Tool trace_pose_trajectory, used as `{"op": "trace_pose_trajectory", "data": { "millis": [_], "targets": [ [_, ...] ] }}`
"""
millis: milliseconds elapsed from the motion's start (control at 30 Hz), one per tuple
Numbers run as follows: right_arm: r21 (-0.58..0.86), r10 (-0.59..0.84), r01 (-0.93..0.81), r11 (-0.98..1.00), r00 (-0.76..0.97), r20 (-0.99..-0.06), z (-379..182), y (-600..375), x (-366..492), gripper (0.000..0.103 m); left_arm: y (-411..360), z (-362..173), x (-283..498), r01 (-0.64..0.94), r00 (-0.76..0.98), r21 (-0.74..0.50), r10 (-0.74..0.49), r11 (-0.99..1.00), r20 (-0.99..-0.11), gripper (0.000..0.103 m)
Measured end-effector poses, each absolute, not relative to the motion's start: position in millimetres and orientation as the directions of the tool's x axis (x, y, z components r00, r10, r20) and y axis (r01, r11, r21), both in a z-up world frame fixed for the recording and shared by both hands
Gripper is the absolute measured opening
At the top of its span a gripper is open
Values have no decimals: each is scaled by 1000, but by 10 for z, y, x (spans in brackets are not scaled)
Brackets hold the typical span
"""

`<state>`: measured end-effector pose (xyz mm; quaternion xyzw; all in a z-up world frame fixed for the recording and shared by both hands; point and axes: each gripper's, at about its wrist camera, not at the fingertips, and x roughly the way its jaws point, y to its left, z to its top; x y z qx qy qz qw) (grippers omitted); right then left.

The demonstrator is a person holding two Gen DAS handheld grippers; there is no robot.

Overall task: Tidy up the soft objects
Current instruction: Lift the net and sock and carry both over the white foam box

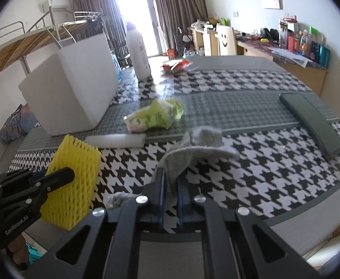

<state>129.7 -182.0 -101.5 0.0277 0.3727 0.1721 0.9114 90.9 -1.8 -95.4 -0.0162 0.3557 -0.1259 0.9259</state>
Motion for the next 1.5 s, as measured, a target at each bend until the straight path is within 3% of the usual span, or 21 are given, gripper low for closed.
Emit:
{"op": "trace_pose_trajectory", "data": {
  "millis": [1500],
  "targets": [
    [132, 385, -377, 917, 746, -543, -365, -1654, 1361, 12, 138, -322, 981, 207, 824, -30, -191, 978, -533, 11]
  ]
}}
